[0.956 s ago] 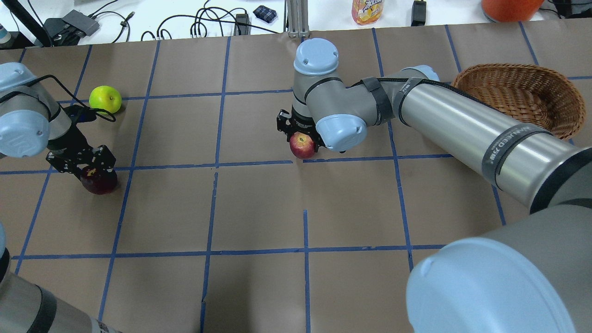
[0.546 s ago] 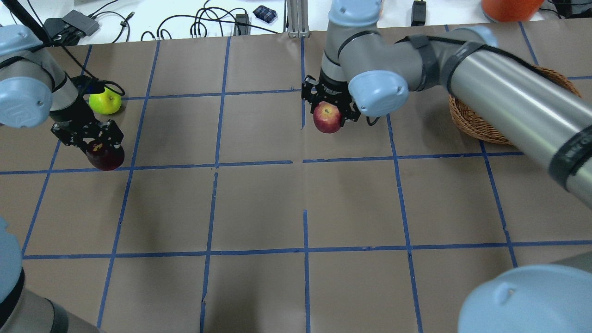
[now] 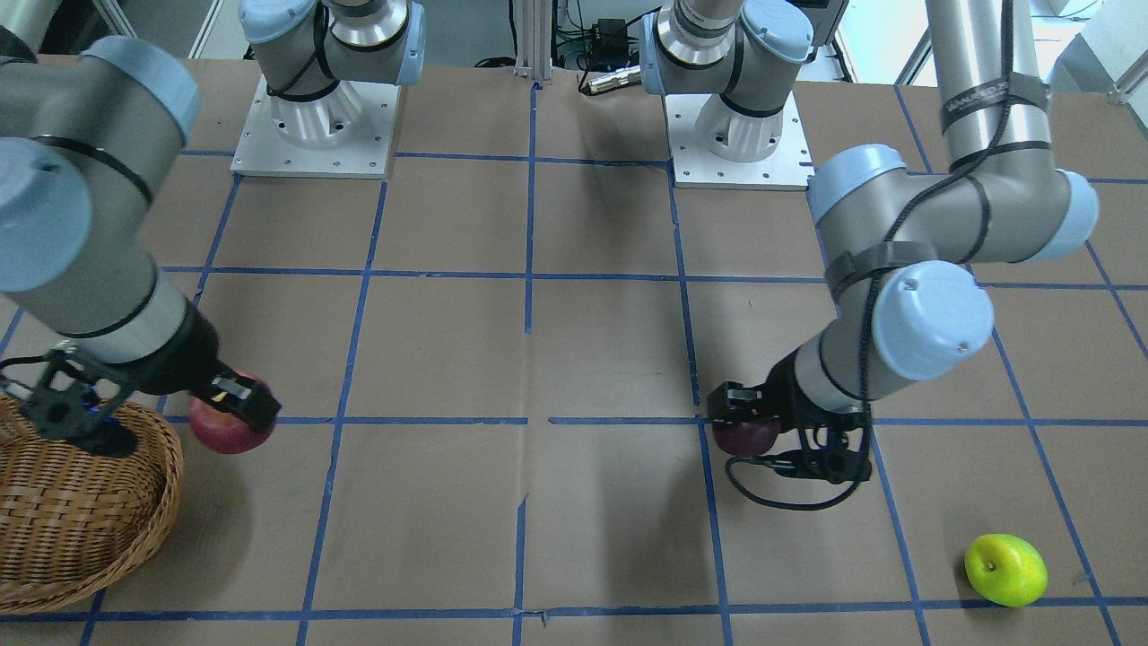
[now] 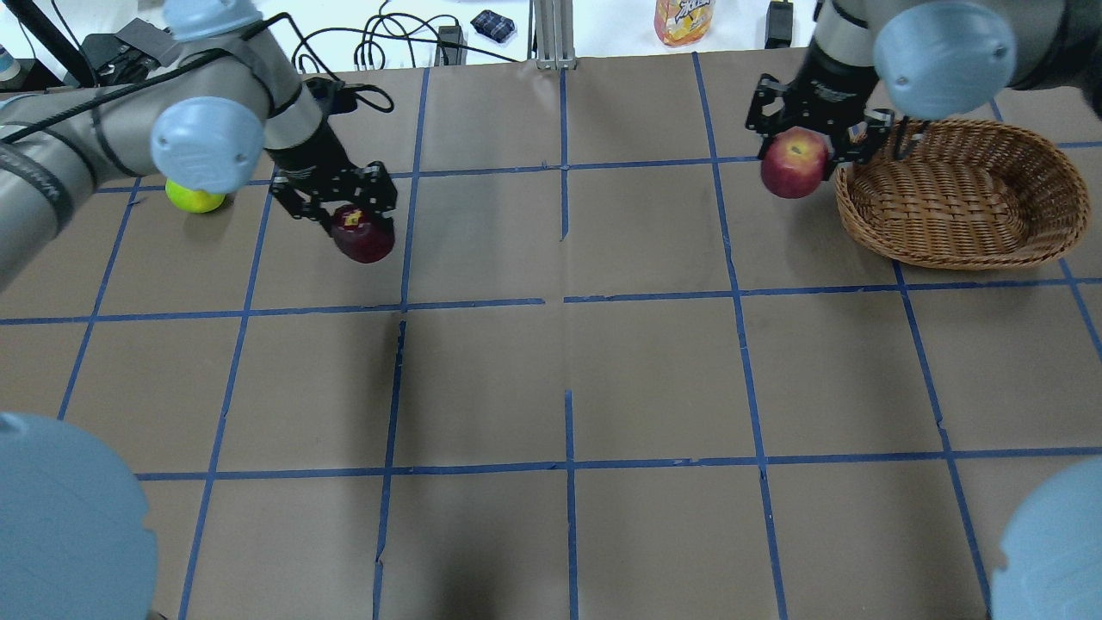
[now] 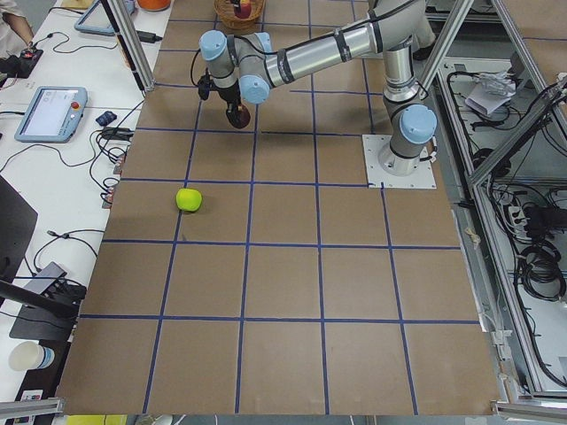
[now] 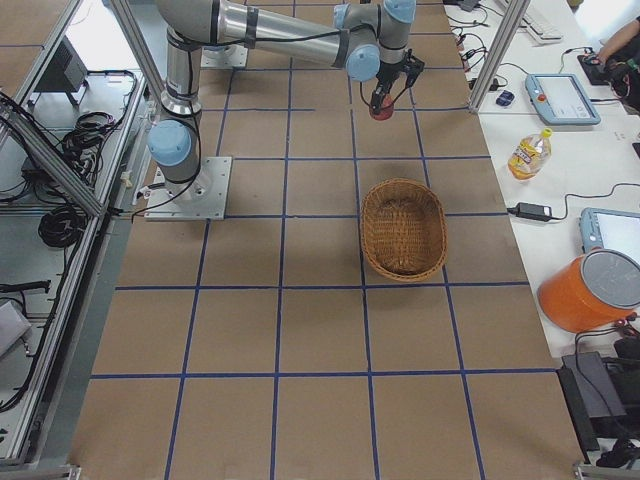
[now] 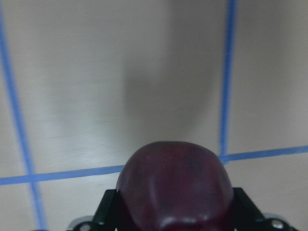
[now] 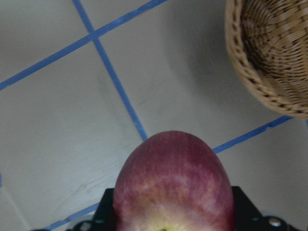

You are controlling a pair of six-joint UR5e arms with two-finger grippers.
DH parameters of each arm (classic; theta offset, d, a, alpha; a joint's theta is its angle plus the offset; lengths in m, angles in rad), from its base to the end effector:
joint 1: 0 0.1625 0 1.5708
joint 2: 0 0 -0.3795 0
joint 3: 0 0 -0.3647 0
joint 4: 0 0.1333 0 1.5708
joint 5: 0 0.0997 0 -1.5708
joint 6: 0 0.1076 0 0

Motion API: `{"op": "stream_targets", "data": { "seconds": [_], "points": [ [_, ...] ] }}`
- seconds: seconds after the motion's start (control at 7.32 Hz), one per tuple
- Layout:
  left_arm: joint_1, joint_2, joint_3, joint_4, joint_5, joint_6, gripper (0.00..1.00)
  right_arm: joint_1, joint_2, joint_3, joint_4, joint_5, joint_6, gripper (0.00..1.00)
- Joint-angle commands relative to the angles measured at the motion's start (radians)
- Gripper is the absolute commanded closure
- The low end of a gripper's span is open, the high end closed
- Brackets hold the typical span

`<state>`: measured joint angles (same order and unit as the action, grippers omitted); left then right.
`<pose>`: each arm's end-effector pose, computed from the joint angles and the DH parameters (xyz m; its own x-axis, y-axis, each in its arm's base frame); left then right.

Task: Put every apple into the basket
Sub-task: 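Drop the red apple in the basket with right gripper while left centers dark apple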

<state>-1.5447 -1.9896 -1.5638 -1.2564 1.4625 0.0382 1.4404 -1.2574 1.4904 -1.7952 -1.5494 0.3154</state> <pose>-0.1298 -0.5809 0.2471 -0.9938 0.0016 0.1112 0.0120 0.9956 0.0931 0.0603 -0.5834 0.3309 -0.9020 0.4313 -0.0177 0.4311 0.9022 0.0148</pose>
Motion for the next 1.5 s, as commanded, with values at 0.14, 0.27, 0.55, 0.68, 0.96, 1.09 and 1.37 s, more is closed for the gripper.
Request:
{"op": "stream_targets", "data": {
  "seconds": [0.14, 0.27, 0.55, 0.68, 0.96, 1.09, 1.37],
  "points": [
    [-0.287, -0.119, 0.016, 0.207, -0.013, -0.358, 0.45, -0.261, 0.016, 0.005, -0.001, -0.001, -0.462, 1.0],
    [-0.337, -0.148, 0.031, 0.222, -0.002, -0.41, 0.45, -0.299, 0.036, 0.005, -0.009, 0.005, -0.495, 1.0],
    [-0.342, -0.161, 0.024, 0.227, -0.008, -0.445, 0.45, -0.322, 0.139, -0.004, -0.174, 0.014, -0.545, 1.0],
    [-0.345, -0.161, 0.022, 0.226, -0.01, -0.455, 0.45, -0.322, 0.177, 0.001, -0.181, 0.017, -0.542, 1.0],
    [-0.347, -0.161, 0.013, 0.227, -0.016, -0.469, 0.0, -0.354, 0.255, 0.002, -0.269, 0.02, -0.57, 1.0],
    [-0.347, -0.16, 0.013, 0.227, -0.014, -0.472, 0.0, -0.363, 0.275, -0.011, -0.273, 0.073, -0.567, 1.0],
    [-0.316, -0.097, 0.051, 0.224, -0.017, -0.453, 0.0, -0.362, 0.276, -0.005, -0.268, 0.08, -0.556, 1.0]
  ]
}}
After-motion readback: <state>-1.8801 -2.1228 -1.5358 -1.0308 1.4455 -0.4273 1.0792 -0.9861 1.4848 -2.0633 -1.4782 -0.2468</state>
